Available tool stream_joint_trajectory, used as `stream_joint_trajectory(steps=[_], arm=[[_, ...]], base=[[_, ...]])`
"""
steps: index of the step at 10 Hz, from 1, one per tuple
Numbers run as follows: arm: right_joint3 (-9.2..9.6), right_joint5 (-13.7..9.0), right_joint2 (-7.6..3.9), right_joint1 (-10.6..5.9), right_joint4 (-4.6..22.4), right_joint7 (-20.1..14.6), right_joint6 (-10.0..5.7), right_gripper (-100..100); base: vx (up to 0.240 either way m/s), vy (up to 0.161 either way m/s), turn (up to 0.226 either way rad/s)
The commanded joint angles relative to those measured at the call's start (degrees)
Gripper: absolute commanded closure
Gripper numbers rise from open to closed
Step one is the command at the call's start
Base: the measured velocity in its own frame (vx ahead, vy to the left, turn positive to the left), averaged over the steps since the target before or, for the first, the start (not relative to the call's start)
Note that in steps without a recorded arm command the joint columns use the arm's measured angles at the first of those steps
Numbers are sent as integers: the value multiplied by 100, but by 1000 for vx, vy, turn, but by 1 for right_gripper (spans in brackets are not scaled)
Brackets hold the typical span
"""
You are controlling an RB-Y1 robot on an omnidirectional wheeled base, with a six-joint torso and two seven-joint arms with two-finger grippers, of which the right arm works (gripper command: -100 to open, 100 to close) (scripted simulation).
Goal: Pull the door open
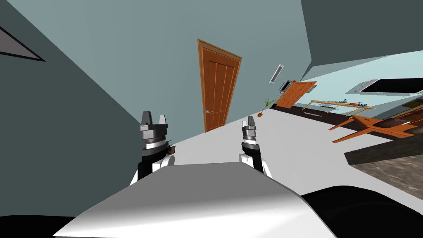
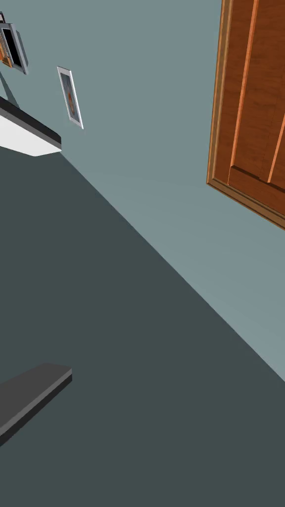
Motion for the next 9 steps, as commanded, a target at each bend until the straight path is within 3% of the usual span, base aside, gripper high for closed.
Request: stream_joint_trajectory(steps=[1,9], arm=[[-14,-30,-62,-72,188,-14,-42,-100],[-92,-193,-324,-472,1226,-93,-274,-100]], base=[[60,-119,138],[81,2,89]])
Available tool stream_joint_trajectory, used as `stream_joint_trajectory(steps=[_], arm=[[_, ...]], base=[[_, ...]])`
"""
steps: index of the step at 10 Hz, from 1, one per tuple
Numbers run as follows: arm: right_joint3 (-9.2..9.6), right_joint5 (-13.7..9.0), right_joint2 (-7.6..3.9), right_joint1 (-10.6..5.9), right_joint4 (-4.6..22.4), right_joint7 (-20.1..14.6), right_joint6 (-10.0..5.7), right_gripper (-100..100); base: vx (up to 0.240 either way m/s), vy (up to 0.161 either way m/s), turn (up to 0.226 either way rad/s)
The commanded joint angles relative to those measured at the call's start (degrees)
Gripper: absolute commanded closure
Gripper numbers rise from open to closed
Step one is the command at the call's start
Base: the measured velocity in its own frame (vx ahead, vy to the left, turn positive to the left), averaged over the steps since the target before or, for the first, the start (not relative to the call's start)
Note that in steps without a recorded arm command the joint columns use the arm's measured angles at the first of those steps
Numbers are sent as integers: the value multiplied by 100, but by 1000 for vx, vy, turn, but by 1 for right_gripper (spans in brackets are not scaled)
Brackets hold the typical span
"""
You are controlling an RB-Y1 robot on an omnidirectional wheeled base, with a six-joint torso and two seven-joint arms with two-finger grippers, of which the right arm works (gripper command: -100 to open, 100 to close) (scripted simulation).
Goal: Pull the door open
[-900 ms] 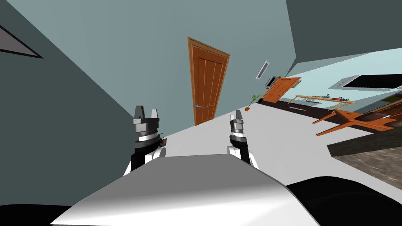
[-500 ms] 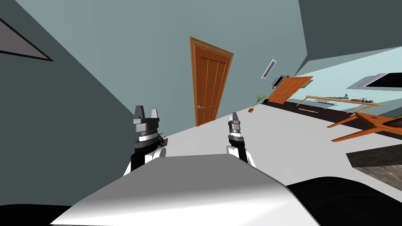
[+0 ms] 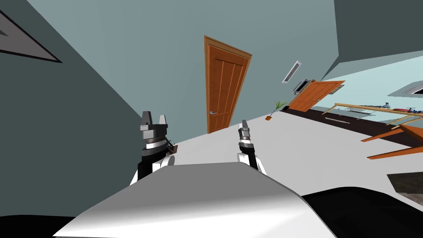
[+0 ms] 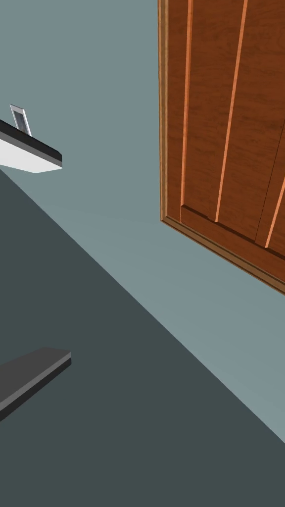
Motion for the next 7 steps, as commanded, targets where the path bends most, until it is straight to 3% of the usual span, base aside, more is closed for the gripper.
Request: stream_joint_trajectory(steps=[1,7], arm=[[-18,-39,-51,-78,236,-23,-66,-100],[-90,-189,-230,-447,1192,-96,-280,-100]], base=[[86,-27,95],[89,-24,116]])
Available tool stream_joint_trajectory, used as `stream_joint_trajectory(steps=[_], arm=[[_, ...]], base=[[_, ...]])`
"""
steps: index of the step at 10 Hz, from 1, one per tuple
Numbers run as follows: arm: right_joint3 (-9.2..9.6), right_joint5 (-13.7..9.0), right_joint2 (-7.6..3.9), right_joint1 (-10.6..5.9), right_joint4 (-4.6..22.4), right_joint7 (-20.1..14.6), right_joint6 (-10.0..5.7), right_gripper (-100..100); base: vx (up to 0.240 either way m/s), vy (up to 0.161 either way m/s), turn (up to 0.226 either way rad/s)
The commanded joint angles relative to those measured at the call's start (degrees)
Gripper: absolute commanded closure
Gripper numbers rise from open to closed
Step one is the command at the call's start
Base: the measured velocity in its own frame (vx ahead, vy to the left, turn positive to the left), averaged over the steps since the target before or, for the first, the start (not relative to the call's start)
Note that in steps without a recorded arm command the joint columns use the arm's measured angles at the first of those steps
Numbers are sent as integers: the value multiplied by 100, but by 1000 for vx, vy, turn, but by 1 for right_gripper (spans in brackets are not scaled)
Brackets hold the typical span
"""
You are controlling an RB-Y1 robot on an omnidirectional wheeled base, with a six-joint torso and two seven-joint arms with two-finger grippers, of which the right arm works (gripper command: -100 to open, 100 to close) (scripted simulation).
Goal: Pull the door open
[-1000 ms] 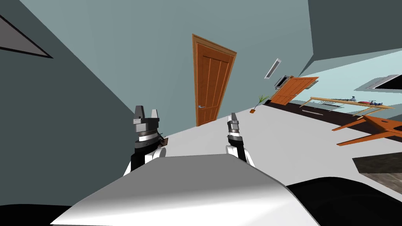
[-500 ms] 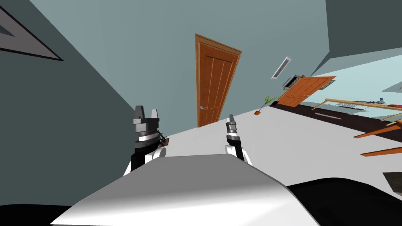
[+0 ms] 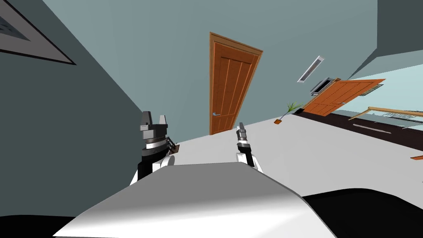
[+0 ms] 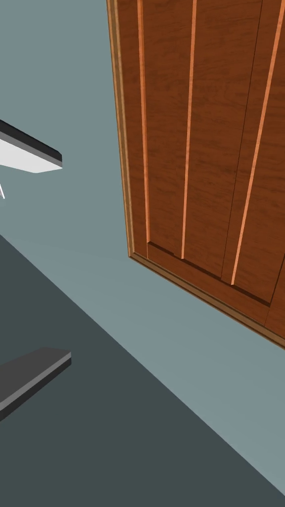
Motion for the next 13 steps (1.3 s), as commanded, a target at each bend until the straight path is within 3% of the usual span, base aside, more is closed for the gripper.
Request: stream_joint_trajectory(steps=[1,5,6,11,13], arm=[[-22,-45,-48,-113,286,-25,-64,-100],[-64,-133,-133,-327,820,-67,-188,-100],[-64,-133,-133,-327,844,-67,-188,-100],[-137,-286,-265,-702,1765,-141,-406,-100],[-152,-317,-290,-779,2019,-157,-451,-100]], base=[[82,-24,130],[69,-31,95],[47,-24,60],[82,-33,130],[56,-32,70]])
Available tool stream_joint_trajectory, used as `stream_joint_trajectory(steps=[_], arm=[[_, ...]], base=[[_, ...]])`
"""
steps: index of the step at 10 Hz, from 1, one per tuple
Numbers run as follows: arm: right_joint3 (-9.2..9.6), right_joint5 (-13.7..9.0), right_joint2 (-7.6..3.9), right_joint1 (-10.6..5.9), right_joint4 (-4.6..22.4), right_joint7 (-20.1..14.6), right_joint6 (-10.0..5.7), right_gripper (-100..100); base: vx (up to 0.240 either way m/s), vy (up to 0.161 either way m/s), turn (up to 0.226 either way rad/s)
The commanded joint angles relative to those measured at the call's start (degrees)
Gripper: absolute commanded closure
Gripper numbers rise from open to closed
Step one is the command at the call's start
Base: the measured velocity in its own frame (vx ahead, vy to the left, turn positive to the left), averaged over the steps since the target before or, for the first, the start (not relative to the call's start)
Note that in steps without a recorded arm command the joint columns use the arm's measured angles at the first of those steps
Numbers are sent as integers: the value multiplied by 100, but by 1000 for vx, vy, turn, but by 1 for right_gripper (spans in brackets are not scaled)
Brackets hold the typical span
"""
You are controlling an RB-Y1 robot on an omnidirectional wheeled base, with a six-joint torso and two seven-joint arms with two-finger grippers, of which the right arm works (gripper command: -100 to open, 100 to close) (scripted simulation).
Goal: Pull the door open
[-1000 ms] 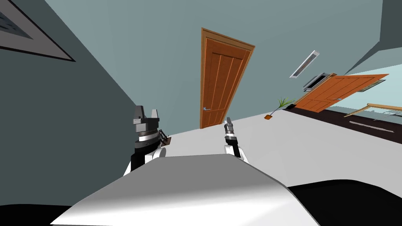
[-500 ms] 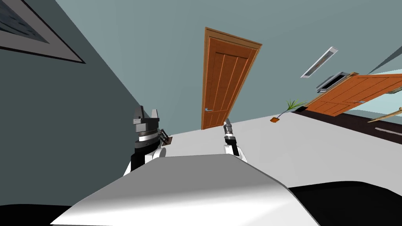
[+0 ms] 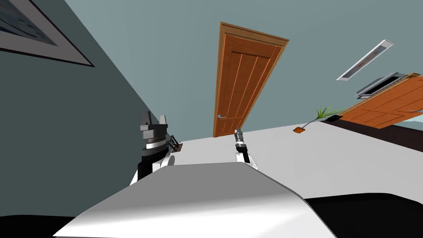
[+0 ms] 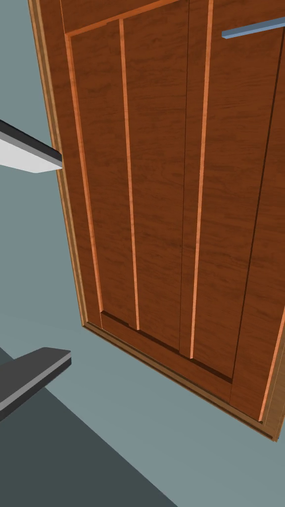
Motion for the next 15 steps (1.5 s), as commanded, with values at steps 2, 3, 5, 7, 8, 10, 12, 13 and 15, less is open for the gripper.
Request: stream_joint_trajectory(steps=[2,3,5,7,8,10,12,13,15], arm=[[-37,-80,-58,-195,442,-41,-106,-100],[-37,-80,-58,-195,506,-41,-106,-100],[-68,-144,-105,-351,854,-72,-197,-100],[-83,-175,-126,-429,1095,-87,-243,-100],[-98,-207,-147,-508,1281,-103,-288,-100],[-113,-239,-168,-586,1521,-118,-333,-100],[-143,-302,-208,-740,1869,-149,-423,-100],[-158,-333,-226,-816,2080,-164,-467,-100],[-173,-364,-245,-892,2315,-179,-511,-100]], base=[[75,-42,145],[54,-38,57],[61,-34,113],[52,-25,87],[68,-32,146],[47,-35,63],[81,-39,145],[91,-70,186],[67,-58,69]])
